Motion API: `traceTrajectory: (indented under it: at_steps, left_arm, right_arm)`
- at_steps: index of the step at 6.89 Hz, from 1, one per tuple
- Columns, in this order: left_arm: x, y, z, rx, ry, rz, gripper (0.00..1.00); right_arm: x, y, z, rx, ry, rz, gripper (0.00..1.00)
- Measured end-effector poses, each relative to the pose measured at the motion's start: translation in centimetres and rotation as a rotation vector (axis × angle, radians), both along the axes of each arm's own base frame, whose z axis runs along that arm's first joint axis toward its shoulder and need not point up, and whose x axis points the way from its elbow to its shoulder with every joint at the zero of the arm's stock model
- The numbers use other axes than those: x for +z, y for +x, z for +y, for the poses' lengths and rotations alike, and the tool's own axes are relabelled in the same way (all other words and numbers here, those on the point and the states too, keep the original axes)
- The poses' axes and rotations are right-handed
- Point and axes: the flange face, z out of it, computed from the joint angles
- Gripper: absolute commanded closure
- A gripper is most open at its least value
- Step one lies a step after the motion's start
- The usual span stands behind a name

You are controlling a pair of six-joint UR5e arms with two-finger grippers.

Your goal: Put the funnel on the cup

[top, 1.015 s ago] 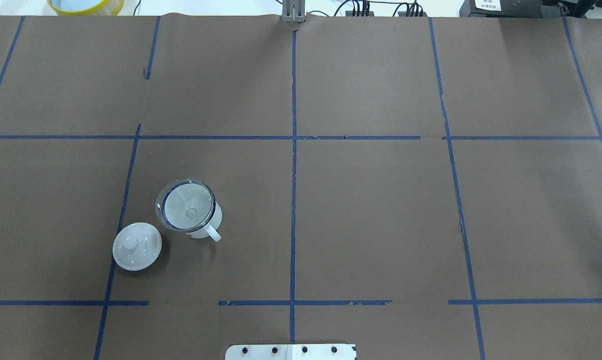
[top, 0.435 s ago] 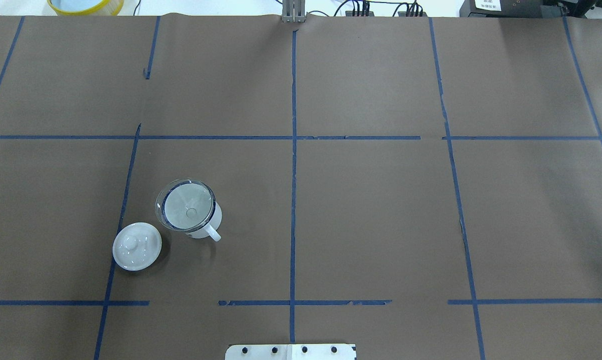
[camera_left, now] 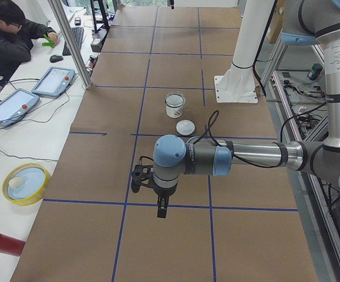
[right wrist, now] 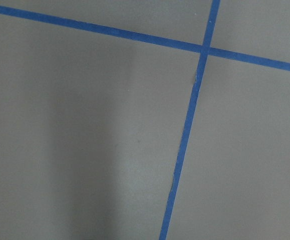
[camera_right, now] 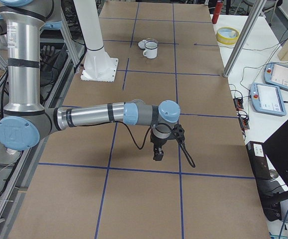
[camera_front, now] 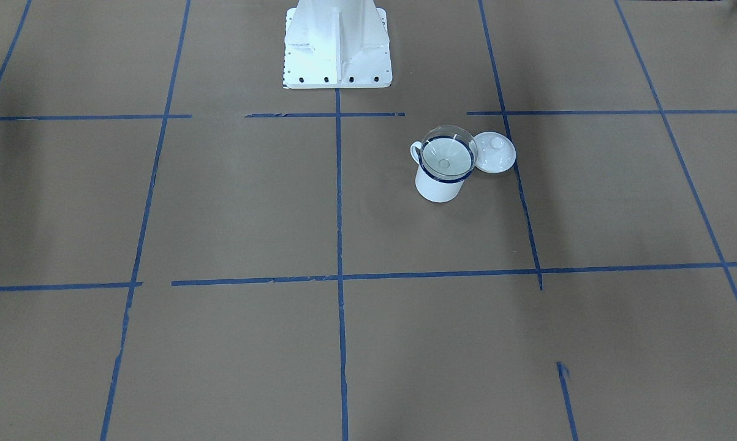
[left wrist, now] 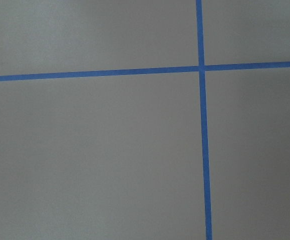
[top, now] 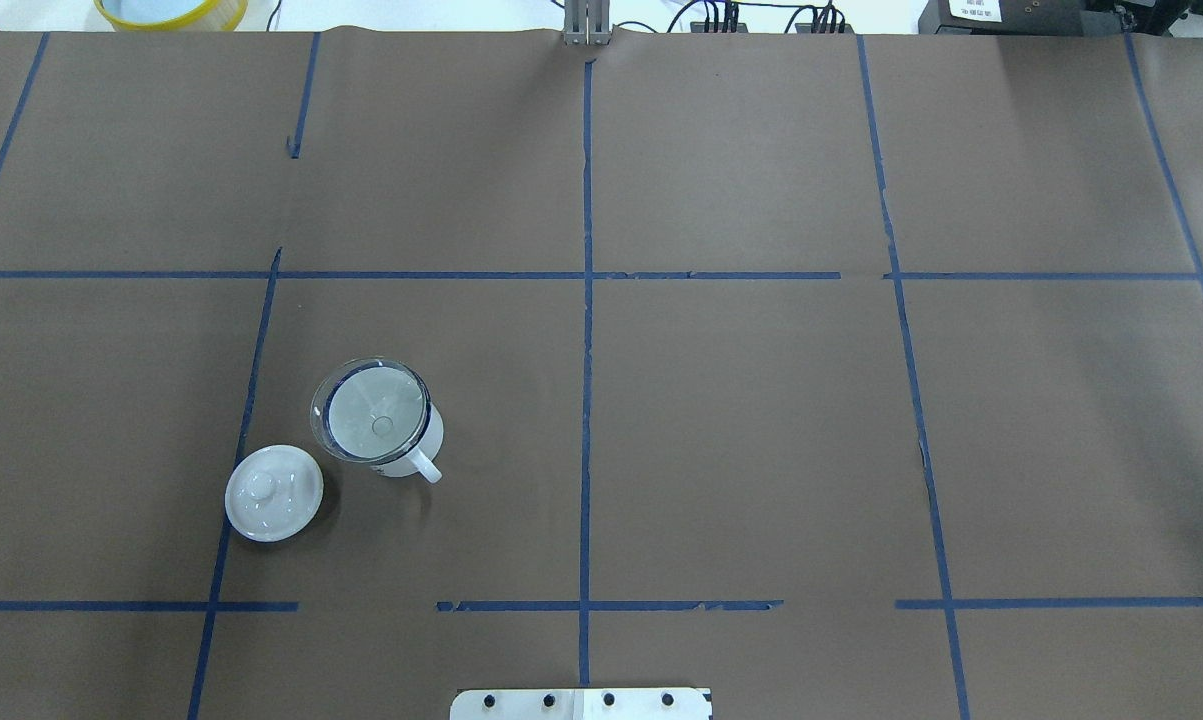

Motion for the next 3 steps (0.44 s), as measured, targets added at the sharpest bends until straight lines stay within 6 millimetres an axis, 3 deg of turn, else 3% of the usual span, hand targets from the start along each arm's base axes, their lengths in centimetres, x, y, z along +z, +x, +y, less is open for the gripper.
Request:
traceTrajectory:
  at_steps: [3]
  left_arm:
    - [-0.39, 0.49, 0.01, 0.009, -0.016, 0.033, 0.00]
  right_arm:
    - [0.01, 0.00, 0.00, 0.000, 0.000, 0.000, 0.00]
